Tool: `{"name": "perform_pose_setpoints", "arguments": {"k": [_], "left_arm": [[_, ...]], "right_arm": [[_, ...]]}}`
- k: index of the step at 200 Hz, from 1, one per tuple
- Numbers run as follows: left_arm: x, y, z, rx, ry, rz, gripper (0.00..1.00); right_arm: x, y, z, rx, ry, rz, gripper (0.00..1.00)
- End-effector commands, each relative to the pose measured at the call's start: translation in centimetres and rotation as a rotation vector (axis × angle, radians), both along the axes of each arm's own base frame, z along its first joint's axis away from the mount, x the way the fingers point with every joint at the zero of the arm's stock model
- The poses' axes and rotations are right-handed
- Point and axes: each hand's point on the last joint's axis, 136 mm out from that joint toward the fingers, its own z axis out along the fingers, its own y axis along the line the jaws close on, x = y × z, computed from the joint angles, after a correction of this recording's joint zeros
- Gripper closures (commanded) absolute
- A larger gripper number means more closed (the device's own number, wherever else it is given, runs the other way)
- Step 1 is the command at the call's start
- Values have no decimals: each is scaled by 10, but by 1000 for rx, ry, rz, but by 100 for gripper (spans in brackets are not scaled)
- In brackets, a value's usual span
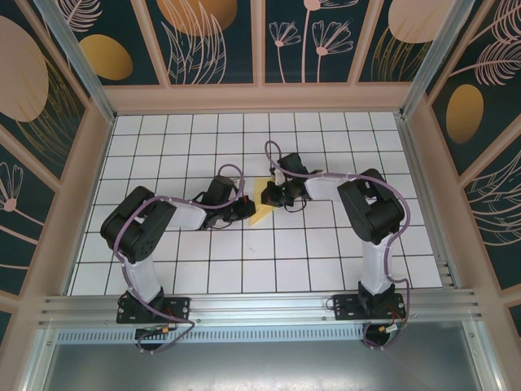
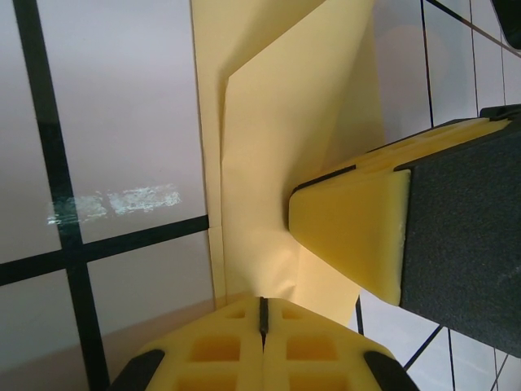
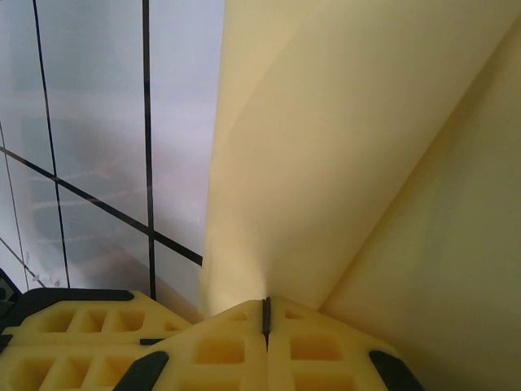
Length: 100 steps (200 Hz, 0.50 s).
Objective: Fold a paper plane with a square sheet of paper (pick it up from the middle)
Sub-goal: Fourth fold the wing at the center of the table.
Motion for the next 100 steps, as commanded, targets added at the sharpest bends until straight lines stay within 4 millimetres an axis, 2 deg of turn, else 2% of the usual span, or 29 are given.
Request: {"name": "perform_pose_setpoints", "arguments": {"k": [1, 23, 67, 100], "left_arm": [[-30, 38, -57, 198, 153, 32, 100], [-30, 38, -57, 198, 154, 32, 100], [-31, 38, -57, 197, 156, 28, 100], [-30, 37, -56, 200, 153, 22, 100]], "right_arm": [[5, 3, 8, -6, -33, 9, 96], [13, 2, 15, 11, -51, -1, 96], [16, -5, -11, -38, -7, -20, 97], [19, -7, -9, -57, -16, -24, 97]]}}
